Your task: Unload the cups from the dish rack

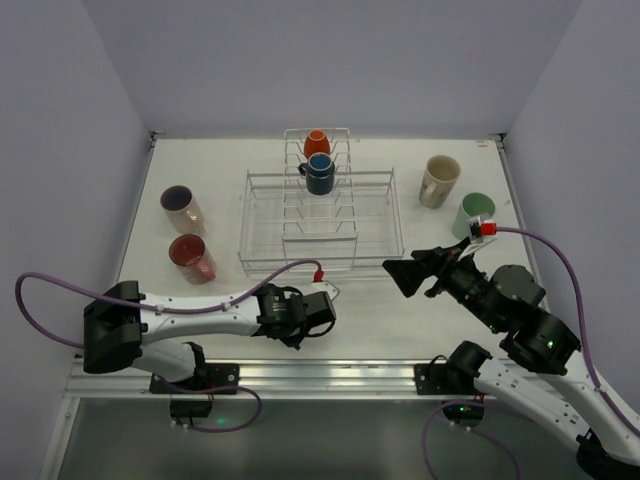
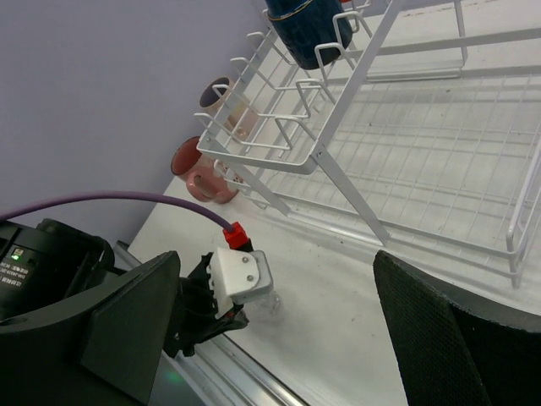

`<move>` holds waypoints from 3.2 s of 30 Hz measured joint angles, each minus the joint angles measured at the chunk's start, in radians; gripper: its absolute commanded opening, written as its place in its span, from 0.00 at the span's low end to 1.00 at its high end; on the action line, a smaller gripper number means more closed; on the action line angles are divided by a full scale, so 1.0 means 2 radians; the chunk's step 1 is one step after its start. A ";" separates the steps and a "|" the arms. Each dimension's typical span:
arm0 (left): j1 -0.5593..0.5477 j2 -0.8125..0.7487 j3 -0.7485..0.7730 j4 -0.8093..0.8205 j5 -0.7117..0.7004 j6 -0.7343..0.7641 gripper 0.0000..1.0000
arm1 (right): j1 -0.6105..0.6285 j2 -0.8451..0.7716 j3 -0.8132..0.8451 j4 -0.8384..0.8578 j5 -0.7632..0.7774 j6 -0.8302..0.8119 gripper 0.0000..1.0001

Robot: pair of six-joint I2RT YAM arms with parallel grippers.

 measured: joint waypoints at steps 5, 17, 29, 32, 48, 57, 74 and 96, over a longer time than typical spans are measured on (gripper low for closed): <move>-0.011 0.040 0.027 -0.010 -0.024 0.011 0.17 | 0.000 0.000 0.000 0.000 0.000 -0.004 0.99; -0.019 0.046 0.053 -0.042 -0.054 0.012 0.59 | 0.000 0.046 0.027 0.001 0.000 -0.022 0.98; -0.019 -0.064 0.138 -0.060 -0.138 0.011 0.84 | 0.000 0.202 0.175 0.010 0.012 -0.091 0.63; -0.019 -0.143 0.140 -0.024 -0.172 0.015 0.87 | 0.000 0.257 0.220 0.011 0.013 -0.119 0.60; -0.018 -0.522 -0.045 0.171 -0.356 0.103 0.95 | -0.067 0.566 0.488 -0.043 -0.094 -0.336 0.93; -0.019 -0.505 -0.045 0.173 -0.365 0.107 0.95 | -0.083 0.698 0.615 -0.128 -0.141 -0.398 0.91; -0.019 -0.457 -0.041 0.204 -0.346 0.117 0.95 | -0.088 0.694 0.584 -0.130 -0.166 -0.408 0.37; 0.089 -0.179 0.040 0.490 -0.022 0.076 0.86 | -0.128 0.177 0.014 0.256 -0.184 0.018 0.32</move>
